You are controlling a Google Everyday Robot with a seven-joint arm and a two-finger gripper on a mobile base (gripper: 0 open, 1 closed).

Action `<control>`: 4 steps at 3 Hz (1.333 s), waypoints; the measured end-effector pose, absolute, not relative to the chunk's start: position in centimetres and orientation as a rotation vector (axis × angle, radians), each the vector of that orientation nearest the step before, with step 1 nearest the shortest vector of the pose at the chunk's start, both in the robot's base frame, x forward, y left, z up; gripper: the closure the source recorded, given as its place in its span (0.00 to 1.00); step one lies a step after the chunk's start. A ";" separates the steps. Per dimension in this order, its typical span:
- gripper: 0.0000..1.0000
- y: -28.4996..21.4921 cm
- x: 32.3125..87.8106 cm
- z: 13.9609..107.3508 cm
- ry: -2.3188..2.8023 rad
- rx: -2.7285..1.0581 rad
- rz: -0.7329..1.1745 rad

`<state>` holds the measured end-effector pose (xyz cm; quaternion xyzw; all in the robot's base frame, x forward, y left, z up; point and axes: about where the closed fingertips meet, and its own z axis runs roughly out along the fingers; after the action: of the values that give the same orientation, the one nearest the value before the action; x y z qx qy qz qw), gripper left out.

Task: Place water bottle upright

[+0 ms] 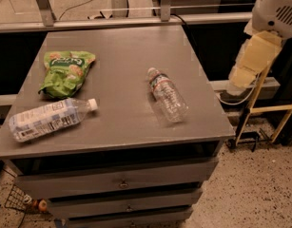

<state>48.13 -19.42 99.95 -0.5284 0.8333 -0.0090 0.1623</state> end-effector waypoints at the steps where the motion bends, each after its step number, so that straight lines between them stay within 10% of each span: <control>1: 0.00 -16.6 52.2 99.4 2.483 -1.366 0.082; 4: 0.00 -13.8 55.3 97.1 2.599 -1.207 0.105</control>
Offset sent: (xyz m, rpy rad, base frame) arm 0.0606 0.0627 -0.0684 0.0471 0.2781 -0.3418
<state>55.25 -13.80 97.06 -0.4168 0.8980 0.0364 0.1365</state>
